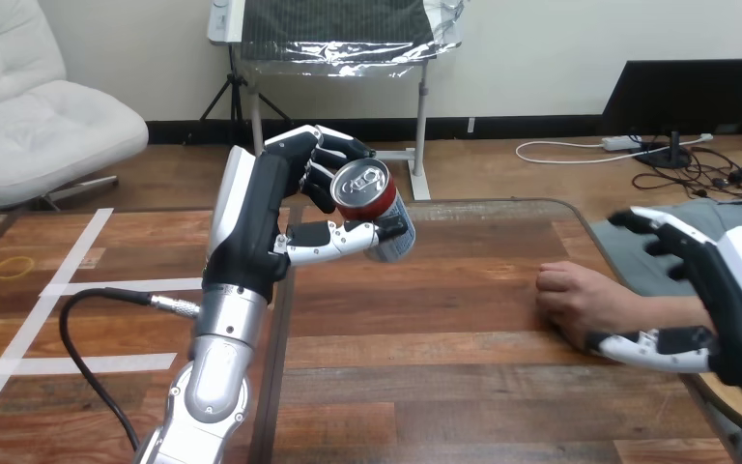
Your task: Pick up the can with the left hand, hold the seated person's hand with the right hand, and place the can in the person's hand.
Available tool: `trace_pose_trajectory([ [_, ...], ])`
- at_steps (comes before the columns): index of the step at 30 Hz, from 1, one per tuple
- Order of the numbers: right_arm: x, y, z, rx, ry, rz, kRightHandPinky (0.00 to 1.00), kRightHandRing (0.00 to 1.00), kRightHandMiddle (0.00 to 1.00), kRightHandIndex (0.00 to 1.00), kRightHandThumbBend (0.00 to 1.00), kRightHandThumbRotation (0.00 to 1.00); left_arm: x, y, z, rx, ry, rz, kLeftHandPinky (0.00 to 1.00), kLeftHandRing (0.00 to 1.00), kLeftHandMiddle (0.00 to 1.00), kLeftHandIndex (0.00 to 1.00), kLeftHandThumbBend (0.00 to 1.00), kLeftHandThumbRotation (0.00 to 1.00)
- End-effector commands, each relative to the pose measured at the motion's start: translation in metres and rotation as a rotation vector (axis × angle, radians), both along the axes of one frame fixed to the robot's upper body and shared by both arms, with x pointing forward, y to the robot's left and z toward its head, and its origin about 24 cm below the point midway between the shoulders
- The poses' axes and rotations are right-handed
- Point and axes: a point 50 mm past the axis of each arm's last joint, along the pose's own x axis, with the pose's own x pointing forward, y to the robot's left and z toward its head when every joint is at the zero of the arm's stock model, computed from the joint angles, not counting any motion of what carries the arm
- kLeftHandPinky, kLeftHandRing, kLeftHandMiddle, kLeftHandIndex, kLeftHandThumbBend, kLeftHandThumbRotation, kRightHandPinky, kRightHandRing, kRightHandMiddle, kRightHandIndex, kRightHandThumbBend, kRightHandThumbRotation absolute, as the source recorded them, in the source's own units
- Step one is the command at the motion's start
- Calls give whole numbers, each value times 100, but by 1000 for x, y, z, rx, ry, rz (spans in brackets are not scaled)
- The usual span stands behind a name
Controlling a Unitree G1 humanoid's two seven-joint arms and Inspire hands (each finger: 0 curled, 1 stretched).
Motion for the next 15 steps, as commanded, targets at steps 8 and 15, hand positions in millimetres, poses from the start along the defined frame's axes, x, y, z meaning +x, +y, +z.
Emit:
trace_pose_trajectory([
  [8, 23, -22, 18, -177, 15, 11, 69, 82, 85, 82, 87, 0, 3, -8, 23, 3, -90, -25, 37, 41, 46, 52, 64, 0],
  [15, 32, -32, 15, -253, 81, 4, 71, 82, 84, 82, 88, 0, 3, -9, 22, -2, -80, -42, 37, 42, 47, 53, 63, 0],
])
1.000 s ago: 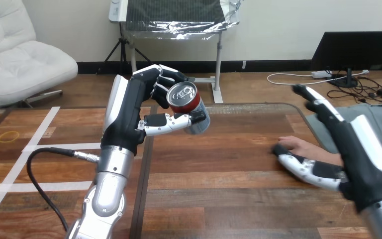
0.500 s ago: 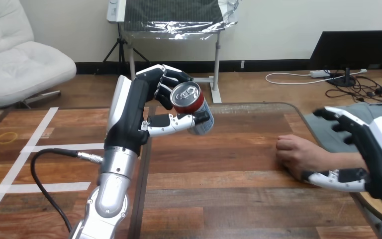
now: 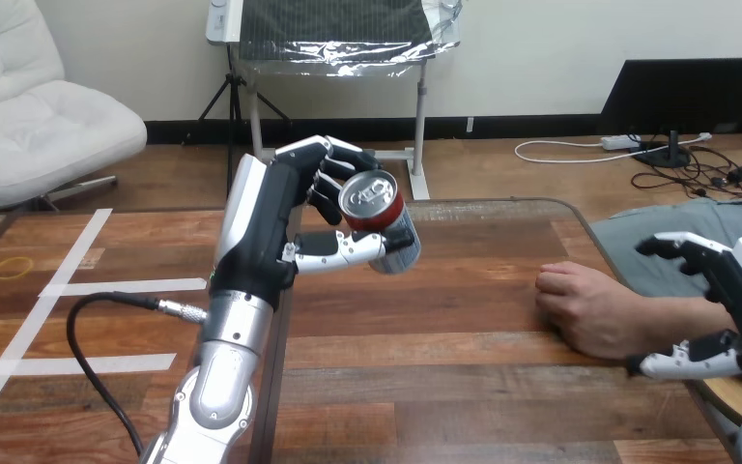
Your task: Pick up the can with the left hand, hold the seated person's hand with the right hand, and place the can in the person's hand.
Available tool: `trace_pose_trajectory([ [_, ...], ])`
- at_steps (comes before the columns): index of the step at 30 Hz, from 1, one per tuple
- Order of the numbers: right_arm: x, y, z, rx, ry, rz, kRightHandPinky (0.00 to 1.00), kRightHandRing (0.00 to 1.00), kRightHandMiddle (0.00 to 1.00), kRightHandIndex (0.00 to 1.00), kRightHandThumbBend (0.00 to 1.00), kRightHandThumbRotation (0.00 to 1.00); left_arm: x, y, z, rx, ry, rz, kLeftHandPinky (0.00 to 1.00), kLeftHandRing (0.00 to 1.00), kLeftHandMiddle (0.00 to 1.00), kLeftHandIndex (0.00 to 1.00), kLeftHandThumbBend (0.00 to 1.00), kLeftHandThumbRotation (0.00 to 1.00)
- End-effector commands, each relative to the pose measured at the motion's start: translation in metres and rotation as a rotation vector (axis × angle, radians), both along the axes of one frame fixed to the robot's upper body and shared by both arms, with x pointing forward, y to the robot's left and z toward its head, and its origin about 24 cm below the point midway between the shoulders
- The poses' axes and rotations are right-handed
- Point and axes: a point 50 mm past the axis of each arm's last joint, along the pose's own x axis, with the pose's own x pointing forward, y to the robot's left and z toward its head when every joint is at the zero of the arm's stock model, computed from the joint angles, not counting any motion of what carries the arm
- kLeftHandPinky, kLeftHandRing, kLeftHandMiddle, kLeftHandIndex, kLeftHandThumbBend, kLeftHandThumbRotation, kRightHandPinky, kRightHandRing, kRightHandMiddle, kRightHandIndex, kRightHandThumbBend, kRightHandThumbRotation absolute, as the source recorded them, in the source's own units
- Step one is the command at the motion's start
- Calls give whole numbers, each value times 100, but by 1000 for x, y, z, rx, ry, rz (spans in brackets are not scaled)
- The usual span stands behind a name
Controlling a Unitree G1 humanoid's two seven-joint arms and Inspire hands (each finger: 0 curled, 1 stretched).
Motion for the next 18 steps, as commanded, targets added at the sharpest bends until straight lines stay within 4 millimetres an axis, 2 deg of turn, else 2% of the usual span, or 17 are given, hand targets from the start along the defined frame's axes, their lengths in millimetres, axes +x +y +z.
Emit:
trace_pose_trajectory([
  [1, 19, -4, 19, -93, -32, 27, 71, 83, 84, 82, 88, 0, 5, -6, 27, -30, -106, -27, 38, 42, 47, 53, 63, 0],
  [18, 36, -22, 12, -198, 121, -29, 78, 85, 87, 84, 85, 0, 5, -6, 27, -20, -112, -29, 38, 42, 47, 52, 63, 0],
])
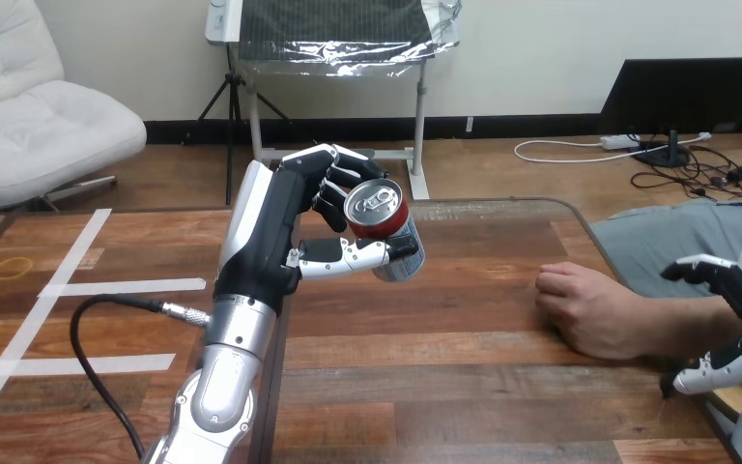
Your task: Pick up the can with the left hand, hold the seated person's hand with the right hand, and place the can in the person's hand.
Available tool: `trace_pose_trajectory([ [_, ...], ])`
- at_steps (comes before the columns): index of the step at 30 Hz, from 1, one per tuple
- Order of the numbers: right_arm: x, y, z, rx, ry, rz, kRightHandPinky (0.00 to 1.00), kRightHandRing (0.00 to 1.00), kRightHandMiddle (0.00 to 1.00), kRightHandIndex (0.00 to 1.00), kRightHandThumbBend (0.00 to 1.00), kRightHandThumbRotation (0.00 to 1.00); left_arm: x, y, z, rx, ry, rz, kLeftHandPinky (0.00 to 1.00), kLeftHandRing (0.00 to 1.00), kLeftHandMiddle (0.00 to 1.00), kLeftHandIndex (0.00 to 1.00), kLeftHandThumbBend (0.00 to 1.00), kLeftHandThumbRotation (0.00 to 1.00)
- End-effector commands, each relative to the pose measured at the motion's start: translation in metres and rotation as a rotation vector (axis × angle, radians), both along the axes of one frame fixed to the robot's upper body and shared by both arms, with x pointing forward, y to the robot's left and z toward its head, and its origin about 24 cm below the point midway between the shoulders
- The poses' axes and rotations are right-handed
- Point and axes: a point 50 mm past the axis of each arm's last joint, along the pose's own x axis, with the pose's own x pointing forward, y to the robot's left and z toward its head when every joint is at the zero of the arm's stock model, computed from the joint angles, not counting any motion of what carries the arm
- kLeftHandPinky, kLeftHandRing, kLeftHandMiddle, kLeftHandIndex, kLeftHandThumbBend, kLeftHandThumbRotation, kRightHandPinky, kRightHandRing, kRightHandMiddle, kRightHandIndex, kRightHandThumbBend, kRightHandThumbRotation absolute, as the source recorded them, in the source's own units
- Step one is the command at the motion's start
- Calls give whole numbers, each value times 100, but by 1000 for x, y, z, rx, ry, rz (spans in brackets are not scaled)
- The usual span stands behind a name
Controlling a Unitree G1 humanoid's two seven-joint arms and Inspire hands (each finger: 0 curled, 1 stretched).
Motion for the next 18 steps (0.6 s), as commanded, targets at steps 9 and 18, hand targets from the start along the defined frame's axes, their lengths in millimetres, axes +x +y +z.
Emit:
trace_pose_trajectory([
  [9, 25, -6, 14, -109, -10, 3, 79, 86, 87, 84, 85, 0, 6, -3, 29, -18, -120, -15, 38, 42, 47, 52, 62, 0],
  [18, 34, -9, 7, -185, 13, 12, 80, 86, 87, 85, 84, 0, 6, -2, 28, -15, -117, -10, 38, 42, 47, 53, 62, 0],
])
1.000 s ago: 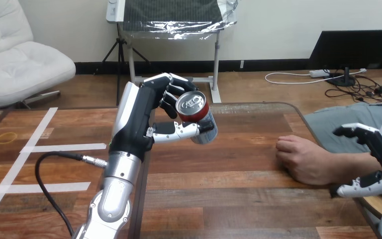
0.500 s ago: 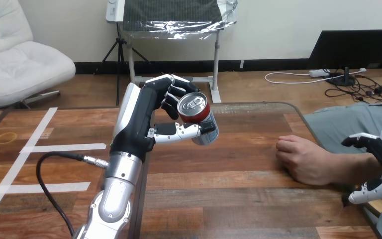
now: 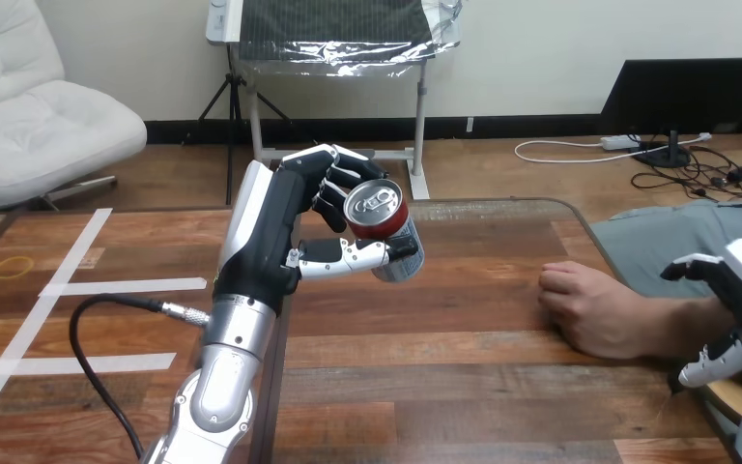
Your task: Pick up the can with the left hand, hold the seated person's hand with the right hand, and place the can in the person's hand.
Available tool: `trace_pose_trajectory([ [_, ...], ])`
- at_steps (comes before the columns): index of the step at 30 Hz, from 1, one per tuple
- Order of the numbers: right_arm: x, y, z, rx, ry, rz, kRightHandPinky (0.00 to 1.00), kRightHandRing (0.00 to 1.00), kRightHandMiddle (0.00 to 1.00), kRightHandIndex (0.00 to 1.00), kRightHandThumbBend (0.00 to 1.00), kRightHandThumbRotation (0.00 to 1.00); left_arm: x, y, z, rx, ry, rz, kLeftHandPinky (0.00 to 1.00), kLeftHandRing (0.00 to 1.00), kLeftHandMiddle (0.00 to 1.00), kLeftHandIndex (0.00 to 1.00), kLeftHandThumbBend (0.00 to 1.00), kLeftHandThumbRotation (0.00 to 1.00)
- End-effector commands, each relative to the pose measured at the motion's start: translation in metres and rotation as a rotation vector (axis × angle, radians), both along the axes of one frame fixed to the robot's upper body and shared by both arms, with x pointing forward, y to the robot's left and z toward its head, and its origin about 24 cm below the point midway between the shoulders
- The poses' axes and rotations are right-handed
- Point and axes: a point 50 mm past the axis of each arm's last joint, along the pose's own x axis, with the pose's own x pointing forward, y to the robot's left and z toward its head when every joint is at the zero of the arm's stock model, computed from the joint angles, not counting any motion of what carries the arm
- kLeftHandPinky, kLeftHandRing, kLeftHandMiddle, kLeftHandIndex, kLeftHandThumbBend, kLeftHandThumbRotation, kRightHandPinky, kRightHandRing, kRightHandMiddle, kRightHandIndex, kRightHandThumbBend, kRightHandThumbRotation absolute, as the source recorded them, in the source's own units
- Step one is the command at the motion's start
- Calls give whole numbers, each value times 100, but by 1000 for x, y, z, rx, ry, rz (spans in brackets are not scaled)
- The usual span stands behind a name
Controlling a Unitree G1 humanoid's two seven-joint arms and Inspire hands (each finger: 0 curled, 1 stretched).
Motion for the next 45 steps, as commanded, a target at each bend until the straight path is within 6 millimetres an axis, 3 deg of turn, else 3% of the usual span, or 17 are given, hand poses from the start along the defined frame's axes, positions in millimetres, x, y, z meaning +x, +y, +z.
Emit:
trace_pose_trajectory([
  [1, 15, -6, 12, -89, -33, 7, 80, 86, 87, 85, 84, 0, 6, -2, 28, -18, -117, -10, 38, 42, 47, 53, 62, 0],
  [45, 42, -4, 13, -223, 6, 53, 84, 88, 88, 85, 81, 5, 6, 1, 26, -2, -110, -10, 36, 41, 46, 52, 61, 0],
])
